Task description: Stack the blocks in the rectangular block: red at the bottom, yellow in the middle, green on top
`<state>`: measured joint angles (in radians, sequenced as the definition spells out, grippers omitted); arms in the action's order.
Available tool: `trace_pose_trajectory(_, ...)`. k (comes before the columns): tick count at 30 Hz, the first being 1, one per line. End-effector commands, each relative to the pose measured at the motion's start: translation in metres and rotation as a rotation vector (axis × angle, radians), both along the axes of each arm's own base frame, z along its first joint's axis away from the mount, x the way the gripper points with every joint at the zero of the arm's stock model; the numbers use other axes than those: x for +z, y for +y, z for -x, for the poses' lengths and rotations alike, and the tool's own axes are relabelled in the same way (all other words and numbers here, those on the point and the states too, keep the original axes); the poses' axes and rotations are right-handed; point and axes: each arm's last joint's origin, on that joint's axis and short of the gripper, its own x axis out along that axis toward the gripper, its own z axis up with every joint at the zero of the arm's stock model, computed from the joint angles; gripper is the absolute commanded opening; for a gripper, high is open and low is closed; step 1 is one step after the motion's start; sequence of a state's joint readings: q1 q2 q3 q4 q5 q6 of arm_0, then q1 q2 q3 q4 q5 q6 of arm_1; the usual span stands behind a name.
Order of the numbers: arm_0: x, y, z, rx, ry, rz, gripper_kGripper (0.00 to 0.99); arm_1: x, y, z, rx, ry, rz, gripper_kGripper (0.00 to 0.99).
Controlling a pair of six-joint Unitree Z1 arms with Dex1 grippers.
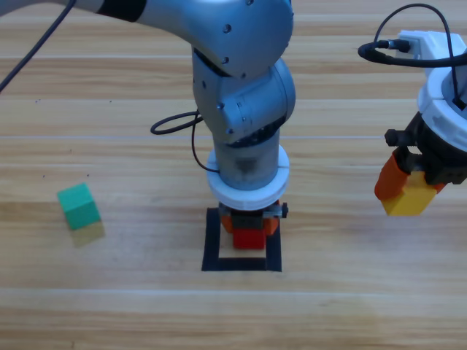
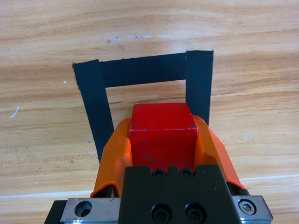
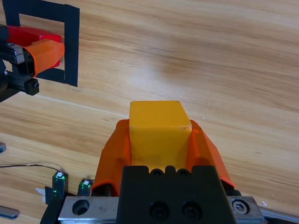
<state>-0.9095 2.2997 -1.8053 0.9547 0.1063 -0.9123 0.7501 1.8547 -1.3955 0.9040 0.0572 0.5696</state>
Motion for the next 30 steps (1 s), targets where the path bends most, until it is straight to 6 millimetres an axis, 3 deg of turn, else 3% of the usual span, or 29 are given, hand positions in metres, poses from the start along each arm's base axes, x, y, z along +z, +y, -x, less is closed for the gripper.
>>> trace_pose_trajectory(1, -0.0269, -0.0085, 0.0070, -0.017, 0.033, -0.069, 0.000, -0.0155, 0.0082, 0.0047, 0.038, 0.033, 0.014, 0.014)
trace_pose_trajectory(24, -0.0316, -0.0059, 0.0090, 0.006, 0.046, -0.081, 0.032, -0.0158, 0.0085, 0.0046, 0.042, 0.032, 0.010, 0.014)
trace_pose_trajectory(25, -0.0313, -0.0056, 0.0093, 0.006, 0.046, -0.081, 0.081, -0.0158, 0.0085, 0.0046, 0.042, 0.031, 0.011, 0.014)
trace_pose_trajectory(26, -0.0309, -0.0058, 0.0091, 0.006, 0.045, -0.080, 0.215, -0.0158, 0.0084, 0.0047, 0.042, 0.033, 0.011, 0.014)
trace_pose_trajectory(27, -0.0298, -0.0054, 0.0094, 0.007, 0.044, -0.079, 0.526, -0.0158, 0.0085, 0.0046, 0.042, 0.032, 0.010, 0.014)
trace_pose_trajectory(28, -0.0280, -0.0050, 0.0097, 0.010, 0.042, -0.076, 0.778, -0.0158, 0.0085, 0.0046, 0.045, 0.032, 0.010, 0.014)
trace_pose_trajectory(29, -0.0259, -0.0052, 0.0105, 0.012, 0.039, -0.072, 0.930, -0.0158, 0.0085, 0.0046, 0.045, 0.032, 0.010, 0.014)
trace_pose_trajectory(30, -0.0241, -0.0042, 0.0112, 0.013, 0.038, -0.070, 0.986, -0.0158, 0.0086, 0.0047, 0.045, 0.033, 0.009, 0.014)
